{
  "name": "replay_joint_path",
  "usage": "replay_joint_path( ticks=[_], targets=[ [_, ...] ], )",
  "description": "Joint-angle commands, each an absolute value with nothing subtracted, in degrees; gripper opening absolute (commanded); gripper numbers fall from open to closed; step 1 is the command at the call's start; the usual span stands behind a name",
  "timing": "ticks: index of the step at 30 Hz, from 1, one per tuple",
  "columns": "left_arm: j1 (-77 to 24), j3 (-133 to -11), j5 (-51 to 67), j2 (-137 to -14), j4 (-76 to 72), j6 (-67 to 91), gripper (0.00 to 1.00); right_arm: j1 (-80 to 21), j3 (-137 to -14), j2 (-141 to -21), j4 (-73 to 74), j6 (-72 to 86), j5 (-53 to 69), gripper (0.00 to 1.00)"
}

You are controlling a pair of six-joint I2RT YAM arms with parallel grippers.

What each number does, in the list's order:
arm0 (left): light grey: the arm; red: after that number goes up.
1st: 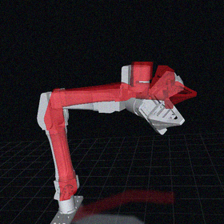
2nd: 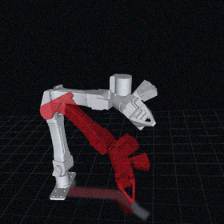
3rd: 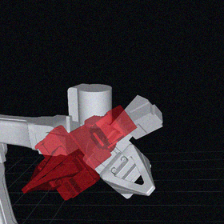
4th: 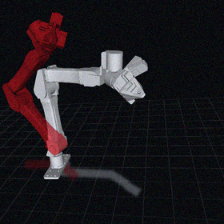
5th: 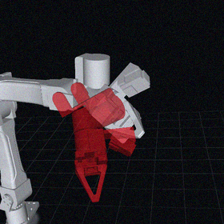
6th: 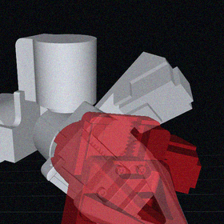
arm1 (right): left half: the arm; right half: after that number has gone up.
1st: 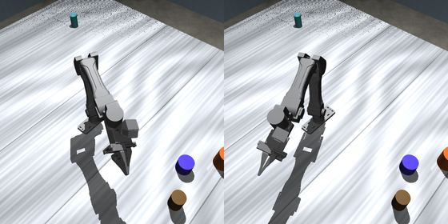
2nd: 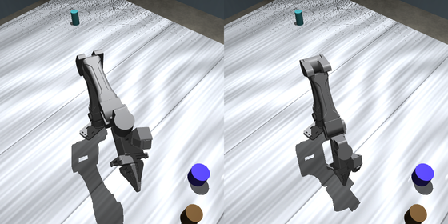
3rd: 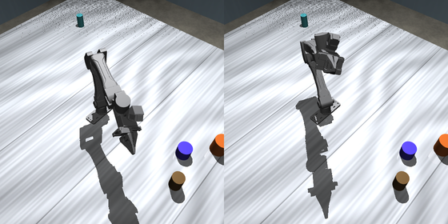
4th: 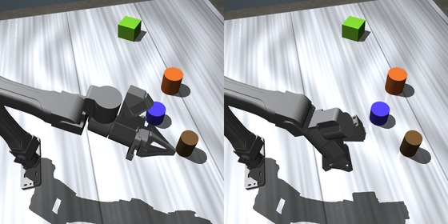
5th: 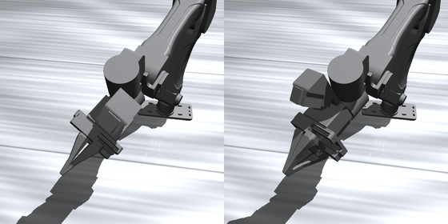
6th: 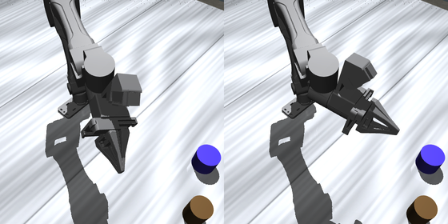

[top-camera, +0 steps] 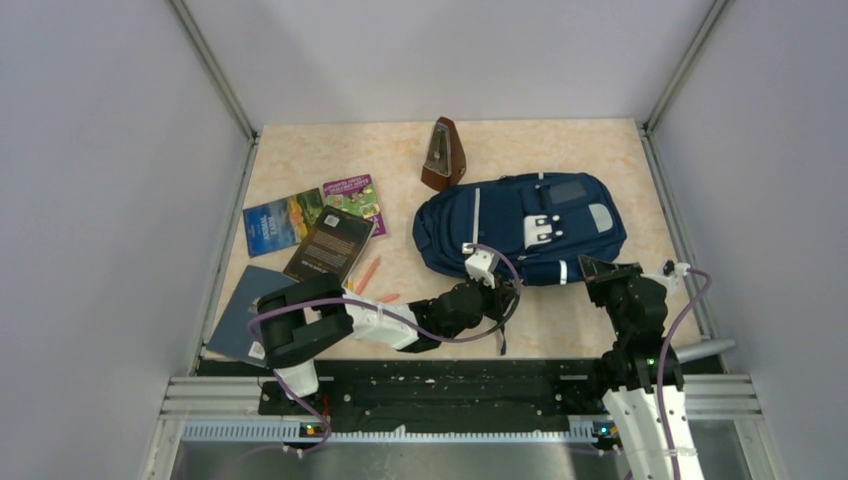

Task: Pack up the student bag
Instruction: Unzip the student bag at the center of the board.

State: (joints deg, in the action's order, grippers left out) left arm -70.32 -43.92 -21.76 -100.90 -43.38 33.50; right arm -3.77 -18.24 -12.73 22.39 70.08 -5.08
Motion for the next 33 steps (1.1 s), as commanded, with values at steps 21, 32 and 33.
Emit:
replay_joint_path(
  ticks=[21,32,33],
  targets=[
    [-69.9,-44.3,-30.8,-101.5,-48.3,32.3,0.48,-4.2,-18.6,-11.5,15.6,70.5,-6.3,0.0],
    [-69.9,-44.0,-32.3,-101.7,-47.6,31.6,0.15,-4.1,-18.1,-11.2,16.0,70.5,-6.6,0.0],
    [-69.9,-44.0,-32.2,-101.7,-47.6,31.6,0.13,-4.1,-18.1,-11.2,16.0,70.5,-6.6,0.0]
  ],
)
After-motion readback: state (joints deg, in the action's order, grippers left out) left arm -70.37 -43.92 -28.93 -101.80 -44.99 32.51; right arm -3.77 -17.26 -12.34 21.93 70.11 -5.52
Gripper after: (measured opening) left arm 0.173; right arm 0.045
